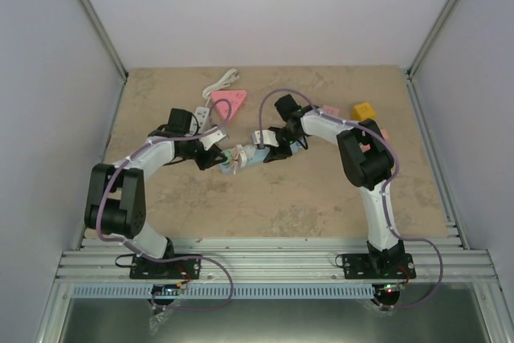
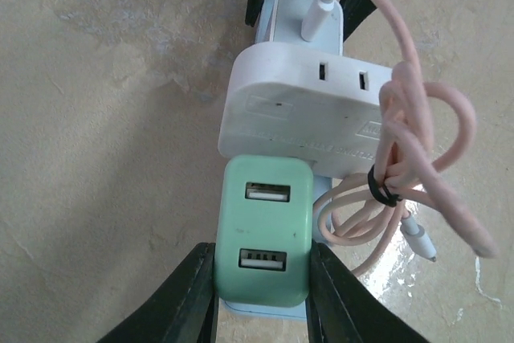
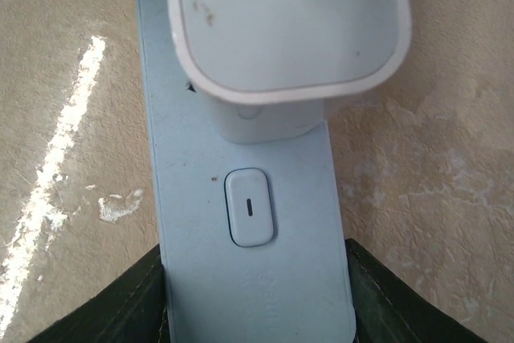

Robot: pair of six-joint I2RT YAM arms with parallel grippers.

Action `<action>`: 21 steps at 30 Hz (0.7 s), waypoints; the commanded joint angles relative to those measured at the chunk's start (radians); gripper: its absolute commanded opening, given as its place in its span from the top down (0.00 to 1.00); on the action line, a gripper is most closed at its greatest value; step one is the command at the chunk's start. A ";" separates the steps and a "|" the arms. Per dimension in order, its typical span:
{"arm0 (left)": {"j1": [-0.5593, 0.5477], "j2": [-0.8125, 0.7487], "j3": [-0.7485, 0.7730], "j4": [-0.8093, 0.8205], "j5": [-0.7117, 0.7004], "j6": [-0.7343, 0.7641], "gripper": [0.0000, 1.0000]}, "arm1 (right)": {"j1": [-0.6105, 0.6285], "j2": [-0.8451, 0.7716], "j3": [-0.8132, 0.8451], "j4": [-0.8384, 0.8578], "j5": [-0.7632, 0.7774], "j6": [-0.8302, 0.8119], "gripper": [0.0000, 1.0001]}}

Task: Pull the plug off the socket
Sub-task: Remove the plug from the socket.

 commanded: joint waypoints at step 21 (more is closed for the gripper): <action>0.014 -0.131 -0.064 0.118 0.018 0.039 1.00 | -0.008 0.030 -0.027 -0.028 0.086 -0.003 0.99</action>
